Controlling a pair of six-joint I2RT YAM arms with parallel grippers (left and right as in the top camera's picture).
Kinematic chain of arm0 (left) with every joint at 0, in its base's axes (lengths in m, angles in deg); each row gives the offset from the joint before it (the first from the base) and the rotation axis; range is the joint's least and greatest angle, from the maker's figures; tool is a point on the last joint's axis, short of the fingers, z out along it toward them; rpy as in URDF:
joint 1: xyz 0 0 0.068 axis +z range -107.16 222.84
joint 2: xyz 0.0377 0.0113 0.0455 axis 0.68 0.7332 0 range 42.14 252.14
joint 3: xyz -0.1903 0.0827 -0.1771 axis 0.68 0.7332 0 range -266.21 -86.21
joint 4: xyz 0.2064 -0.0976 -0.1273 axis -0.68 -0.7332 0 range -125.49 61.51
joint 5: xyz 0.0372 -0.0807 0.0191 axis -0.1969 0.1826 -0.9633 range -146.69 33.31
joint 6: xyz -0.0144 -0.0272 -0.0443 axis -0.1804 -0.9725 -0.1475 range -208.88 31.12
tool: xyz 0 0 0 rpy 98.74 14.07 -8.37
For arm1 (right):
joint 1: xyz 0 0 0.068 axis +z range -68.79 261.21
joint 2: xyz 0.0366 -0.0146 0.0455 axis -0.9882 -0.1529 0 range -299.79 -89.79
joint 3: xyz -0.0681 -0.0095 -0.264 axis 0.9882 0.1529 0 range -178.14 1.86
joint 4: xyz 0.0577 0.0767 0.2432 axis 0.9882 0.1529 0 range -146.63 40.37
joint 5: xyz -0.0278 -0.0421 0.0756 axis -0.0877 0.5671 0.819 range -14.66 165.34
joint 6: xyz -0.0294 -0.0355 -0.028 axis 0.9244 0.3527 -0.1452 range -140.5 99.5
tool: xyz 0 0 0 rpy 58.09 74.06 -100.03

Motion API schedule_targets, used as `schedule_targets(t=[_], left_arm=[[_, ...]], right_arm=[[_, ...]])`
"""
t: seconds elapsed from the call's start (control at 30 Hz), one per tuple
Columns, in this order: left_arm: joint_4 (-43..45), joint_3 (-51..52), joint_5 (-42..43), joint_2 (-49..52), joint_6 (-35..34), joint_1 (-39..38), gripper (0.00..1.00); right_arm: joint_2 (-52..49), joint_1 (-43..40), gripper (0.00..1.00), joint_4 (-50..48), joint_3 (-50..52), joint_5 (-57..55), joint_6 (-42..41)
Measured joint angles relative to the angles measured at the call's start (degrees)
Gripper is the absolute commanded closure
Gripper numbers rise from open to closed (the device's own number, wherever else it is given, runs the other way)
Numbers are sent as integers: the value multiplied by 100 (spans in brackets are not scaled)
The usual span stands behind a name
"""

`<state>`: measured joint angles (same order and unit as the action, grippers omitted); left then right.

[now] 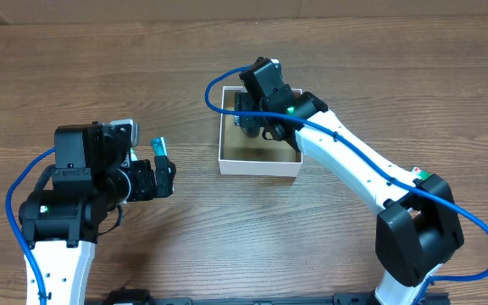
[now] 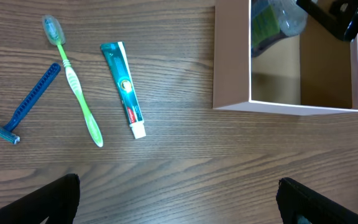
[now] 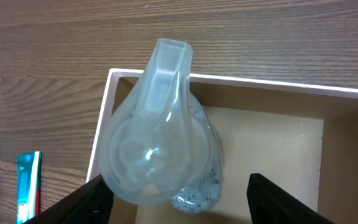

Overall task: Pack container
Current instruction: 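Carry the bottle into the white box and release it upright, then move the right gripper to the green Dettol soap box and grasp it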

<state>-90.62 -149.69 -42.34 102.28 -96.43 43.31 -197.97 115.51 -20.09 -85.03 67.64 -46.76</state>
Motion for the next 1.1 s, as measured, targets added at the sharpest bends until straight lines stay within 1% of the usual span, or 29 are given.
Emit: schedule_targets(t=[0.13,0.2,0.23,0.27,0.33,0.37,0.43,0.5,0.57,0.6,0.67,0.7,0.8,0.87,0.97,1.1], left_arm=[[-28,0,0,0,0,0,0],[-55,0,0,0,0,0,0],[-57,0,-2,0,0,0,0],[-68,0,-24,0,0,0,0],[-66,0,-68,0,0,0,0],[-66,0,-98,0,0,0,0],[-63,0,-133,0,0,0,0],[-66,0,-168,0,0,0,0],[-66,0,-186,0,0,0,0],[-66,0,-195,0,0,0,0],[-66,0,-201,0,0,0,0],[-66,0,-214,0,0,0,0],[-66,0,-216,0,0,0,0],[-66,0,-216,0,0,0,0],[-66,0,-219,0,0,0,0],[-66,0,-219,0,0,0,0]], right_arm=[[127,-4,17,461,0,-199,-4],[667,-72,9,848,0,-555,-107],[1025,-151,3,1008,0,-664,-122],[1593,-337,0,1327,-2,-809,-170],[2446,-826,0,1945,-44,-940,-356],[2903,-1231,0,2280,-72,-1032,-490],[3517,-2105,0,2802,-168,-1130,-697],[3871,-3303,0,3338,-199,-1115,-874],[3755,-4197,0,3582,-109,-809,-833],[3641,-4454,0,3587,-20,-719,-800],[3252,-5128,0,3436,568,-341,-737],[3056,-5316,0,3303,868,-223,-708],[2361,-5587,0,2682,1727,101,-586],[1980,-5648,0,2367,2041,280,-514],[1246,-5737,0,2028,2306,557,-415],[730,-5788,0,1808,2323,673,-297]])
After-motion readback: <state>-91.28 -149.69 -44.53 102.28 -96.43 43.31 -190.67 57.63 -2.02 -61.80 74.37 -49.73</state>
